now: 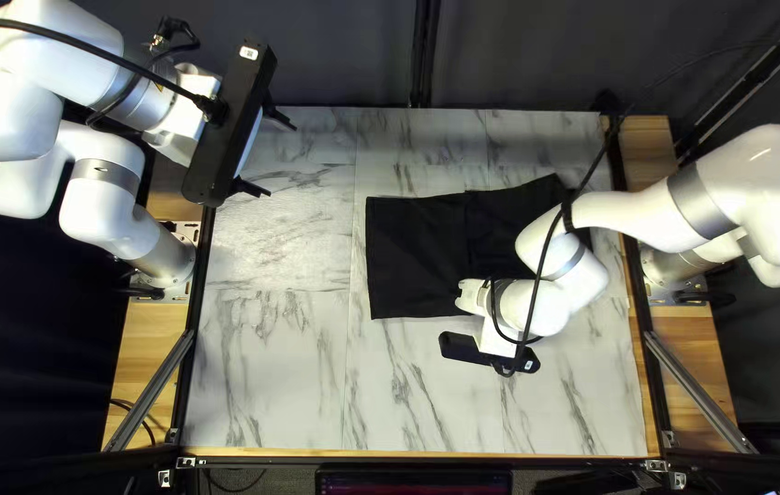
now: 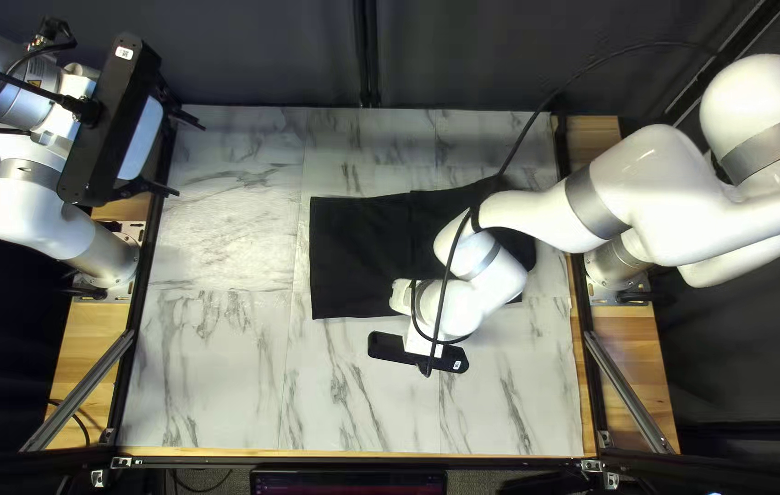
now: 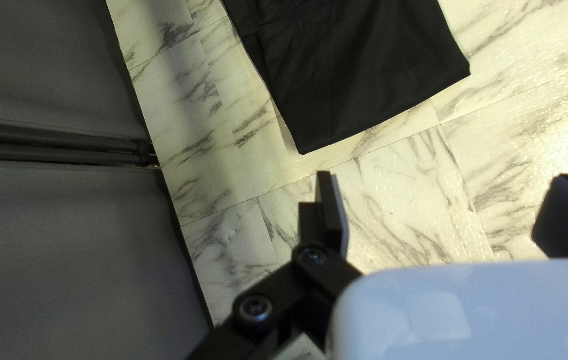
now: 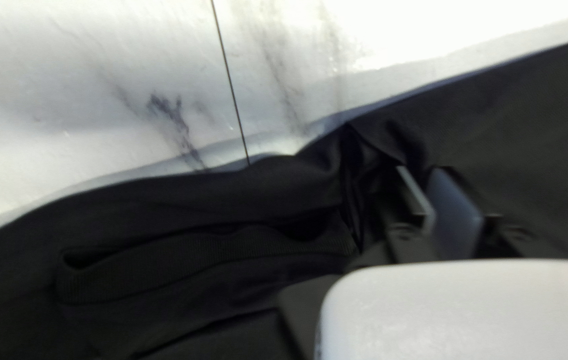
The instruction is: Fold t-shirt
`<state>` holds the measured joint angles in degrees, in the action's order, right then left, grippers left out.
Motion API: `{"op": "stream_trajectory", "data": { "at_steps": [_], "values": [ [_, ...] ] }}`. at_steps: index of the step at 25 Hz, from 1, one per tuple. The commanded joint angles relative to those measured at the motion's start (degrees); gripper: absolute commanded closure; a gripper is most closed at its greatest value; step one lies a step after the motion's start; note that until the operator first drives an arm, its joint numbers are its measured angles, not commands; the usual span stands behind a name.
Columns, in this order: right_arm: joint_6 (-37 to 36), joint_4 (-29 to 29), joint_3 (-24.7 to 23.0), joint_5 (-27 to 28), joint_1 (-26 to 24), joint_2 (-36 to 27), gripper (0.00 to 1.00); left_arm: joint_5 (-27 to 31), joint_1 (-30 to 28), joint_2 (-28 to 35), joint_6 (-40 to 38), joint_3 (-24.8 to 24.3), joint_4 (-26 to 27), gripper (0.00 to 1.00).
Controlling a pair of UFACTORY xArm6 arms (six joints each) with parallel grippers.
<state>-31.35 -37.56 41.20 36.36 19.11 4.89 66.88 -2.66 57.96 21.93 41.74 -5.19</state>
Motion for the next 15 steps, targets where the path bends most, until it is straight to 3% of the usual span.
{"op": "stream_trajectory", "data": {
  "at_steps": [1, 15],
  "values": [
    [1.46, -0.95, -0.64, -1.18, -0.13, 0.95, 0.00, 0.00, 0.00, 0.00, 0.00, 0.00, 0.00, 0.00],
    [5.25, -5.36, -0.06, -4.17, -1.17, 3.74, 0.00, 0.00, 0.00, 0.00, 0.00, 0.00, 0.00, 0.00]
  ]
}}
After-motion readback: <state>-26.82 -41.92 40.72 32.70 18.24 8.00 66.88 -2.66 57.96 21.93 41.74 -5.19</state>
